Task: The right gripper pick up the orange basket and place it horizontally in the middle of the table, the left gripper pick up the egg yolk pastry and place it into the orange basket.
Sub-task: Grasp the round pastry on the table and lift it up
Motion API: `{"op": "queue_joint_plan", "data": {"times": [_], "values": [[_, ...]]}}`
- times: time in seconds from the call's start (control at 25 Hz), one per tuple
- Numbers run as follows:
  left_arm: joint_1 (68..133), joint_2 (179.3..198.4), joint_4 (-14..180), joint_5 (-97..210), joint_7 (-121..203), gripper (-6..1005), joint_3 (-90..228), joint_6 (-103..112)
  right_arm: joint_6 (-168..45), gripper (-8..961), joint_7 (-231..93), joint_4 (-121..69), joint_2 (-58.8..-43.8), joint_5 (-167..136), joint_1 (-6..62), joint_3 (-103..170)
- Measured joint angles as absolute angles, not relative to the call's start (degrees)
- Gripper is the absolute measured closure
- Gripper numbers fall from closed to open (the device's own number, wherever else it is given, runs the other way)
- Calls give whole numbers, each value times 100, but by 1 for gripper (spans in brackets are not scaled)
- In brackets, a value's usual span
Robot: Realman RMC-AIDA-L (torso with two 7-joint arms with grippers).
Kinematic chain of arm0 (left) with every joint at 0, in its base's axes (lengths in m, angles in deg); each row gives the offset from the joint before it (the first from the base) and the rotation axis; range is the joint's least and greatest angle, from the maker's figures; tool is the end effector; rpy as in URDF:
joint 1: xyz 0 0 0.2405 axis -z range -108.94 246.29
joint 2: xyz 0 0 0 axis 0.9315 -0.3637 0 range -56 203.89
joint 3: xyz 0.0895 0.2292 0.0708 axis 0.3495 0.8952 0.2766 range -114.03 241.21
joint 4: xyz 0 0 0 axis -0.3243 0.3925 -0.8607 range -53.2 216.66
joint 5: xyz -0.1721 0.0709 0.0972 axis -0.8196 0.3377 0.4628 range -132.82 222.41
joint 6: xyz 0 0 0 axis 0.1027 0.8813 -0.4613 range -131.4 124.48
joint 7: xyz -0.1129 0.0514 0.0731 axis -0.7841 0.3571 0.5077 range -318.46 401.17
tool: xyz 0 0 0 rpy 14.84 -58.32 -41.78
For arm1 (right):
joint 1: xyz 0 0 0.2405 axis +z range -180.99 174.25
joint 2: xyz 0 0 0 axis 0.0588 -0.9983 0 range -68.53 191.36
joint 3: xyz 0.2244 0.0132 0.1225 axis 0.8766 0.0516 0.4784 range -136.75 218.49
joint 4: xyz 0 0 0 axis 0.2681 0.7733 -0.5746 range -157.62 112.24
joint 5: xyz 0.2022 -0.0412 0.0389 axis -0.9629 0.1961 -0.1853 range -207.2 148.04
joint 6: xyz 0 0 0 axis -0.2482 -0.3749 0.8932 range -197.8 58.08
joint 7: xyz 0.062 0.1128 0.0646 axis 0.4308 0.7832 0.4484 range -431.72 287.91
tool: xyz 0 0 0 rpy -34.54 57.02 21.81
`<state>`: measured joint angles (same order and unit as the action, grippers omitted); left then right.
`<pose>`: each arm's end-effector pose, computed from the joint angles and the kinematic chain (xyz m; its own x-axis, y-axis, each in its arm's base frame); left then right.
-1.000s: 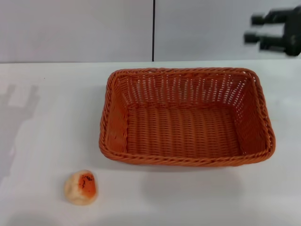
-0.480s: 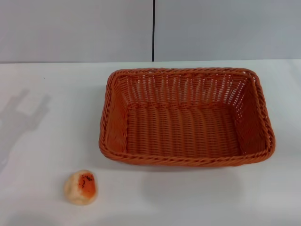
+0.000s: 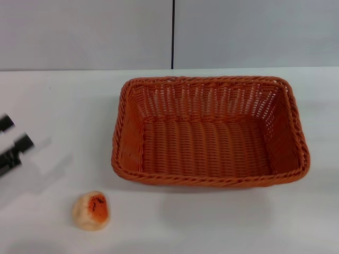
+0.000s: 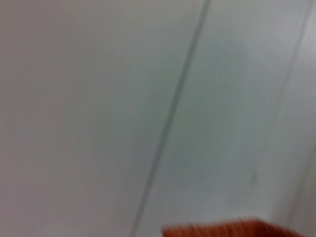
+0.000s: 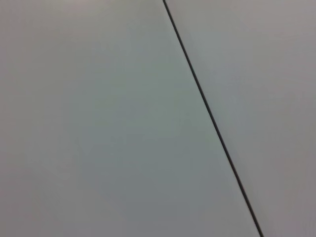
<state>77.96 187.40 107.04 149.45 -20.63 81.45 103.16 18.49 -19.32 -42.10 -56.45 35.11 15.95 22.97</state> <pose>-0.3600 0.2002 0.0698 0.5396 0.1914 0.8198 0.6734 -0.6826 -0.2839 0.3475 0.2951 0.1094 0.3798 0.3024 -0.8742 -0.8472 -0.2658 -0.4600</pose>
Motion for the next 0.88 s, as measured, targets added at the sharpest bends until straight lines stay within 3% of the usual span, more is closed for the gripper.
{"op": "queue_joint_plan", "data": {"times": [0.64, 0.88], "values": [[7851, 19088, 10688, 16656, -1609, 233, 8356, 9876, 1489, 441, -1947, -3990, -5685, 3493, 1782, 2303], [7873, 19114, 10681, 16719, -1638, 245, 8537, 9757, 1357, 441, -1954, -3950, -5688, 3492, 1790, 2295]]}}
